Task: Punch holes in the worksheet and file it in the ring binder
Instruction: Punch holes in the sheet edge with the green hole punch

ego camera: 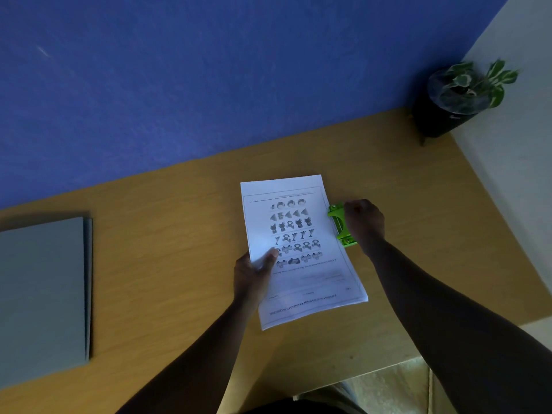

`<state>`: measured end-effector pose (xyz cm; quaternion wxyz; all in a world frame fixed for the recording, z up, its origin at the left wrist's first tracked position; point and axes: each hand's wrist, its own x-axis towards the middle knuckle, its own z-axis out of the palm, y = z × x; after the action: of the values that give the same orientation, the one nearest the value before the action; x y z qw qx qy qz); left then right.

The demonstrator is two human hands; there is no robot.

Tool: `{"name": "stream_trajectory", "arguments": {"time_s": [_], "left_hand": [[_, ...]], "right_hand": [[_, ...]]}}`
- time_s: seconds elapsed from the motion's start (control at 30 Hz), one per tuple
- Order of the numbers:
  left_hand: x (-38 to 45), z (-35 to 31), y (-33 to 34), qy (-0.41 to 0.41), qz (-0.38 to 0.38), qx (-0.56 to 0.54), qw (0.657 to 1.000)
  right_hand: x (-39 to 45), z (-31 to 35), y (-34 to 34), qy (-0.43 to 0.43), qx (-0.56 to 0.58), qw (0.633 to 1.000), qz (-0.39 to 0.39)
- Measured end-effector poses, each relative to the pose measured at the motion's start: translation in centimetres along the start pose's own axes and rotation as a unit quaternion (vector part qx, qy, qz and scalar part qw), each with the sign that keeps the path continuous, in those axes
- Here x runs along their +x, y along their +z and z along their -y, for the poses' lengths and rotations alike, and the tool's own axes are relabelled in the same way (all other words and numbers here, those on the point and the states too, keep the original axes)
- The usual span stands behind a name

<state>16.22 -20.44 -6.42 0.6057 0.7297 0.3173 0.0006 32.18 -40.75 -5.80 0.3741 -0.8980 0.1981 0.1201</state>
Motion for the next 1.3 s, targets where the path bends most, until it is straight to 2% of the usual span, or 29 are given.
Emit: {"name": "stream_trajectory", "arguments": {"time_s": [0.17, 0.5, 0.7, 1.3], "left_hand": [[-0.3, -0.2, 0.6, 0.024, 0.015, 0.032, 0.999], [-0.5, 0.1, 1.2, 0.034, -0.006, 0.055, 0.998], [-1.1, 0.3, 1.8, 0.038, -0.015, 0.034, 0.999], [-0.3, -0.2, 2.0, 0.059, -0.028, 0.05, 0.997]], "right_hand": [[0.5, -0.1, 0.3, -0.006, -0.027, 1.0, 0.011], [1.2, 0.3, 0.5, -0.013, -0.072, 0.997, 0.015], [1.6, 0.8, 0.6, -0.007, -0.112, 0.994, 0.007], [1.4, 1.1, 0.5, -0.029, -0.139, 0.99, -0.009]]}}
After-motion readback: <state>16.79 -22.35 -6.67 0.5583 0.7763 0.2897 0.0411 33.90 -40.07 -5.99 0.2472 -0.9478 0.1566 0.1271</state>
